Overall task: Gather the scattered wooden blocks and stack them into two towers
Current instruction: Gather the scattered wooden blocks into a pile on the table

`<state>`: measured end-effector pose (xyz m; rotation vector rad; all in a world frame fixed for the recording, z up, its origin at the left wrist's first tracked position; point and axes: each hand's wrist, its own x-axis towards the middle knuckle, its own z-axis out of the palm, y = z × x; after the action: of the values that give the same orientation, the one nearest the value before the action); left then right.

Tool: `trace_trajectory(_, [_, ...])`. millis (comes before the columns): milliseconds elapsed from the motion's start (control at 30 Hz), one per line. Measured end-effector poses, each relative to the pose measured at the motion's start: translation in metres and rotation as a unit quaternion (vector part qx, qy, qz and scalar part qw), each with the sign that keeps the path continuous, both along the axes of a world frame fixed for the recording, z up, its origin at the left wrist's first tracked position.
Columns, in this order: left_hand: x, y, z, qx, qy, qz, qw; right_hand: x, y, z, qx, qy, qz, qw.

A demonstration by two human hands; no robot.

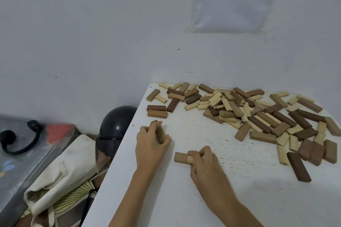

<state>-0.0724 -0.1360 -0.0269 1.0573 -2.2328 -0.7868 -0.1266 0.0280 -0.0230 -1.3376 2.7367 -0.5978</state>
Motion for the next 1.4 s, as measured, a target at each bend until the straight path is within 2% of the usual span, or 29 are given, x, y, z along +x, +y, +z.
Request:
trace_trajectory(133, [-0.01,0.006,-0.001,-0.018,-0.021,0.014,1.0,-0.002,0.0,-0.016,-0.006,0.021,-0.019,1.0])
trace_trajectory(200, [-0.012,0.007,-0.003,-0.004,0.002,0.004,1.0,-0.005,0.003,-0.015,-0.059,-0.023,-0.013,0.998])
trace_trajectory(400, [-0.029,0.016,0.007,0.092,0.151,-0.08,0.981,-0.048,0.012,0.013,-0.221,-0.145,-0.066,0.962])
trace_trajectory(600, [-0.084,0.033,0.034,0.15,0.254,-0.147,0.944,-0.119,0.011,0.041,-0.254,-0.181,-0.127,0.941])
trace_trajectory(733, [-0.137,0.04,0.046,0.142,0.239,-0.201,0.939,-0.168,0.001,0.051,-0.282,-0.173,-0.155,0.931])
trace_trajectory(1000, [-0.212,0.062,0.042,0.103,0.197,-0.221,0.95,-0.221,-0.024,0.047,-0.331,-0.198,-0.191,0.903])
trace_trajectory(1067, [-0.22,0.065,0.034,0.102,0.191,-0.214,0.953,-0.225,-0.029,0.043,-0.37,-0.237,-0.217,0.872])
trace_trajectory(1167, [-0.224,0.068,0.025,0.11,0.177,-0.21,0.955,-0.223,-0.035,0.036,-0.445,-0.285,-0.267,0.806])
trace_trajectory(1267, [-0.22,0.07,0.026,0.155,0.185,-0.231,0.943,-0.219,-0.039,0.035,-0.489,-0.306,-0.277,0.768])
trace_trajectory(1333, [-0.216,0.066,0.026,0.194,0.193,-0.228,0.934,-0.217,-0.041,0.038,-0.499,-0.307,-0.27,0.764])
trace_trajectory(1400, [-0.212,0.059,0.029,0.205,0.177,-0.22,0.937,-0.217,-0.041,0.039,-0.488,-0.285,-0.258,0.784])
